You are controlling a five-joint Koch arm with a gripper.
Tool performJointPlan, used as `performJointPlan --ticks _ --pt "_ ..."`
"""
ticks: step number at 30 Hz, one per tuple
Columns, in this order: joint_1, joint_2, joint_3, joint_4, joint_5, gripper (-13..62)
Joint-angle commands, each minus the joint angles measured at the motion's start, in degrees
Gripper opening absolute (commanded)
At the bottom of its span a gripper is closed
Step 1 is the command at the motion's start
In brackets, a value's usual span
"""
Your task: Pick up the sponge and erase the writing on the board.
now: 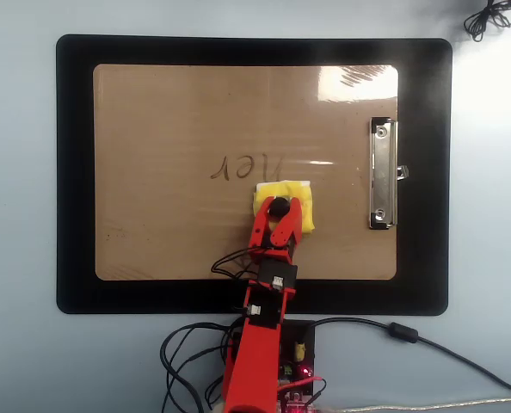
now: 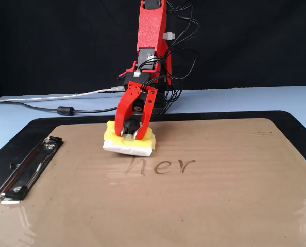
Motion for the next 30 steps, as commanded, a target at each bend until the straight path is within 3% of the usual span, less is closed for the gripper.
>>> performJointPlan --ticks 1,7,14,16,19,21,23,26,28,30 --pt "0.4 -1.3 -0.6 -1.2 -7.6 -8.0" --pt "-2.1 -18.4 -17.7 -1.4 -10.4 -8.0" --pt "-3.0 6.4 7.2 -1.3 -12.0 -8.0" --pt "-4.3 -0.5 2.3 -1.9 -13.7 -8.0" --pt "-4.7 -21.9 -18.5 -5.6 -14.8 -8.0" --pt "-4.8 -30.4 -25.8 -8.7 -14.9 -8.0" --pt "-4.8 -24.1 -18.5 -9.6 -14.8 -8.0" --pt "-4.7 -2.9 1.6 -9.1 -14.7 -8.0" --pt "-4.7 5.4 9.9 -9.2 -14.6 -8.0" --pt "-4.7 0.4 6.3 -10.0 -14.7 -8.0"
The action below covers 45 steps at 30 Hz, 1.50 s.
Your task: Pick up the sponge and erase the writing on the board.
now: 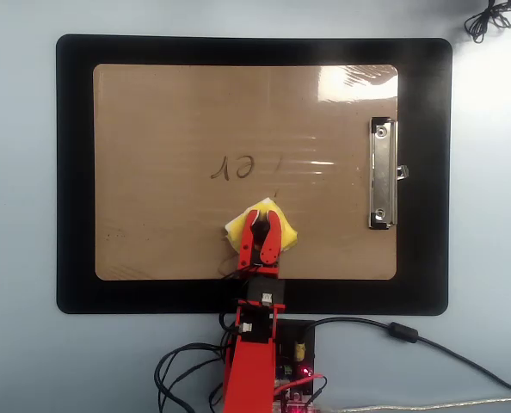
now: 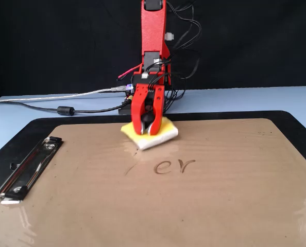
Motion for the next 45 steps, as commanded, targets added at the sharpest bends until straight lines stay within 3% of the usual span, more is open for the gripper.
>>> performJointPlan --ticks 1,4,6,8,10,12,14,16,19,20,24,26,28,33,35,39,41,43,45 --pt "0.4 -8.3 -9.6 -1.7 -1.3 -8.0" --pt "2.1 -26.1 -29.3 -1.9 -1.0 -8.0" --pt "3.3 -27.0 -31.8 -1.8 -1.0 -8.0" --pt "3.3 -17.8 -20.9 -1.8 -1.0 -8.0" --pt "3.6 -0.9 -4.4 -1.5 -0.7 -8.0" --pt "3.3 4.5 2.1 -1.5 -0.7 -8.0" --pt "3.3 -2.3 -4.4 -1.7 -0.8 -8.0" --pt "3.8 -19.1 -20.5 -2.1 -0.8 -8.0" --pt "6.6 -32.5 -35.8 -4.7 -0.8 -8.0" --pt "6.9 -31.1 -33.8 -4.7 -0.7 -8.0" --pt "7.2 -4.9 -5.9 -4.5 -0.7 -8.0" --pt "7.0 1.5 0.6 -4.0 -0.9 -8.0" --pt "6.9 -4.7 -4.6 -3.8 -1.0 -8.0" --pt "7.1 -33.2 -33.1 -5.8 -0.8 -8.0" --pt "6.9 -31.9 -32.6 -5.7 -0.8 -8.0" --pt "0.8 -7.1 -8.3 -4.9 -1.0 -8.0" --pt "-1.5 0.1 -3.2 -4.0 -1.1 -8.0" --pt "-1.6 -6.0 -7.6 -3.3 -1.1 -8.0" --pt "-1.6 -19.1 -20.7 -3.5 -1.1 -8.0"
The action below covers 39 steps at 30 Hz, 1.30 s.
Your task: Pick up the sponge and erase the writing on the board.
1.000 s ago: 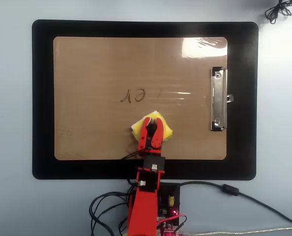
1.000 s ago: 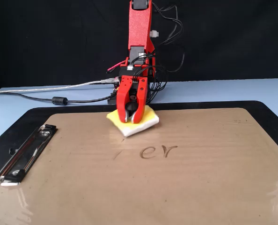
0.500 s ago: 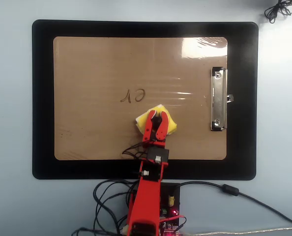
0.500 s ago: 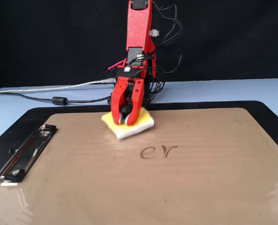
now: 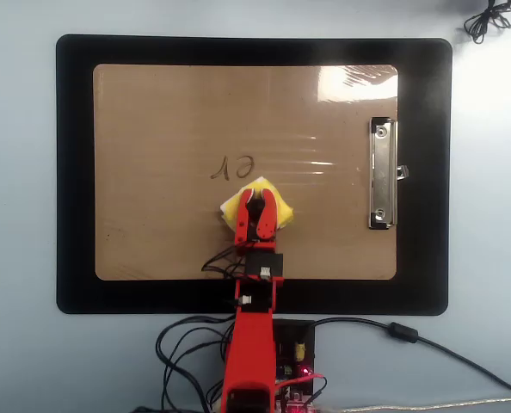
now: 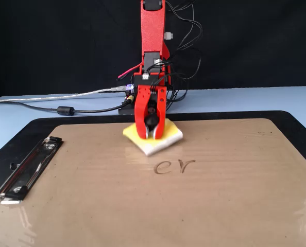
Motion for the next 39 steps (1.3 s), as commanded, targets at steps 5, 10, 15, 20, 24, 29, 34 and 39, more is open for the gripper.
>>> performJointPlan --ticks 5,10,15,20,24,29,34,39 --pt "0.4 -19.0 -16.5 -4.7 -0.9 -8.0" --pt "-3.2 4.8 6.2 -4.3 -1.1 -8.0" --pt "-3.3 -27.5 -26.0 -5.3 -1.1 -8.0" --pt "-5.2 -4.3 -1.8 -4.5 -1.1 -8.0" --pt "-9.3 5.8 8.3 -4.6 -1.1 -8.0" --pt "-9.1 -23.6 -18.1 -7.1 -1.2 -8.0" --pt "-9.6 -9.8 -3.7 -9.7 -1.1 -8.0" --pt "-9.5 -6.9 -1.5 -9.1 -1.0 -8.0"
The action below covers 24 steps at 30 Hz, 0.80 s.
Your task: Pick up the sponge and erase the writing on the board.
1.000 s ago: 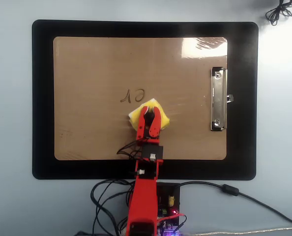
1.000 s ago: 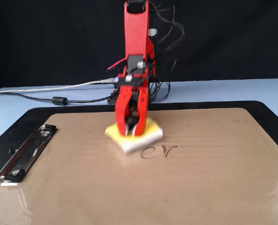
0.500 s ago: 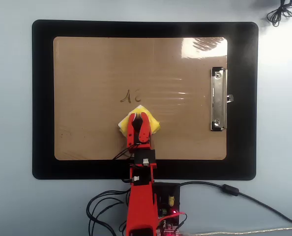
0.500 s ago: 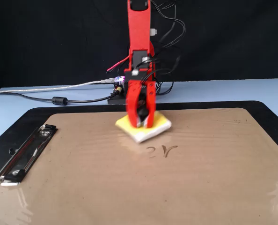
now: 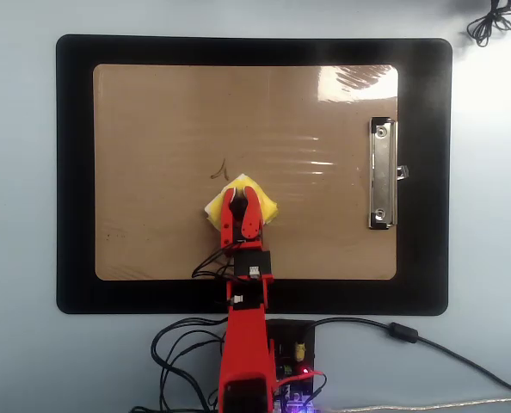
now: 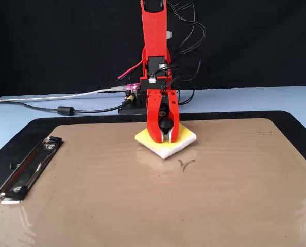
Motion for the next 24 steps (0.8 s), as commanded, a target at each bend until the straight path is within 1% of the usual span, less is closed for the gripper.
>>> performJointPlan --ticks 1,3,4,5,6,9,11,12,13,17,18,19,21,22,24 --pt "-0.5 -11.5 -13.2 -1.7 -0.6 -8.0" --pt "-0.4 -24.2 -25.6 -2.1 -0.9 -8.0" --pt "-0.4 -27.9 -30.1 -2.3 -0.7 -8.0" --pt "-0.5 -28.3 -29.9 -2.4 -1.0 -8.0" --pt "-0.8 -24.8 -24.9 -2.6 -0.9 -8.0" --pt "-5.0 -5.8 -5.0 -2.3 -1.1 -8.0" --pt "-6.9 2.0 0.1 -2.1 -1.6 -8.0" --pt "-6.9 1.1 0.0 -1.8 -1.8 -8.0" --pt "-6.9 -3.3 -2.5 -2.1 -1.8 -8.0" --pt "-6.9 -22.9 -24.6 -2.0 -1.5 -8.0" --pt "-6.9 -22.3 -25.0 -1.8 -1.6 -8.0" --pt "-7.0 -20.0 -22.0 -1.8 -1.6 -8.0" --pt "-7.2 -9.6 -10.2 -1.8 -1.5 -8.0" --pt "-7.1 -1.4 -2.8 -1.3 -1.4 -8.0" --pt "-6.9 6.9 4.3 -0.8 -1.3 -8.0"
